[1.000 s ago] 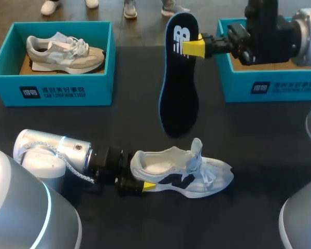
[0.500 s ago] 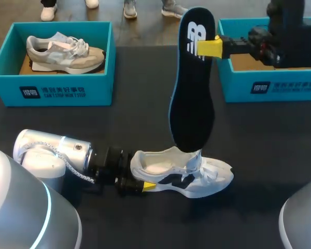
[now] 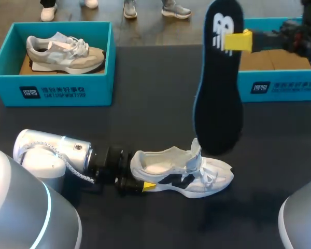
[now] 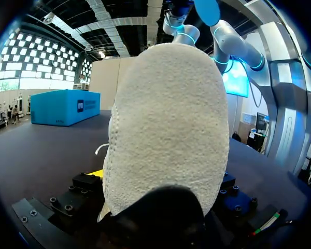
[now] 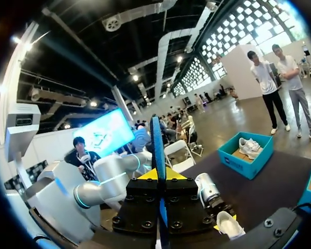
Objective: Take the shoe out of the shoebox, open the shoe tongue, remove and reinsert the insole, then place the shoe into the shoebox
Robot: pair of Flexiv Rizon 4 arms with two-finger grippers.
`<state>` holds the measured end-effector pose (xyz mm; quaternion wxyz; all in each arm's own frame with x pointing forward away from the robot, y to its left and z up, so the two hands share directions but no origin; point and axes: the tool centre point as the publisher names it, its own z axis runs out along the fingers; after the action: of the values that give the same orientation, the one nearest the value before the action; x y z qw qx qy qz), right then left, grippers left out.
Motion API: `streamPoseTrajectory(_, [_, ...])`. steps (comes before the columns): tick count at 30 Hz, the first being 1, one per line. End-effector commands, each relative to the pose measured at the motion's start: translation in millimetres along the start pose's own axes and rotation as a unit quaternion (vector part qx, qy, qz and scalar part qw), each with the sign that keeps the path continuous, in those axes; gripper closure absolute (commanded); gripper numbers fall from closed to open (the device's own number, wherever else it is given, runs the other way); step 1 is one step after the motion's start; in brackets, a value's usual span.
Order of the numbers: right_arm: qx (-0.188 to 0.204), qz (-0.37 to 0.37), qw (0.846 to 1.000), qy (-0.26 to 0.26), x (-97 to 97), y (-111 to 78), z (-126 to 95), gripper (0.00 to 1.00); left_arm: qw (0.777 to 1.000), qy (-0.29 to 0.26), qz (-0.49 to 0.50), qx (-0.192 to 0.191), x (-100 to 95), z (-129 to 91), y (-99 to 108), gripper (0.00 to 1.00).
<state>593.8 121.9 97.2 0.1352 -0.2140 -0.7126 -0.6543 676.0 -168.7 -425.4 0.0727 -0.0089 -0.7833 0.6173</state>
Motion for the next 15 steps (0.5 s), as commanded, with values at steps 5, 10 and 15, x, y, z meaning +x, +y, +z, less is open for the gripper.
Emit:
streamPoseTrajectory(5, [0.005,0.012,1.0,-0.023,18.5,-1.5,-4,1.0,1.0,-0.001,0.0,-0.001,-0.3,3,3,1.0])
streamPoseTrajectory(10, [0.02,-0.01,1.0,-0.018,27.9,-9.8,-6,1.0,1.0,-0.001,0.0,-0.001,-0.3,3,3,1.0])
streamPoseTrajectory(15, [0.01,-0.006,1.0,-0.013,26.6,-29.0,-10,1.0,1.0,-0.001,0.0,-0.001,-0.3,3,3,1.0])
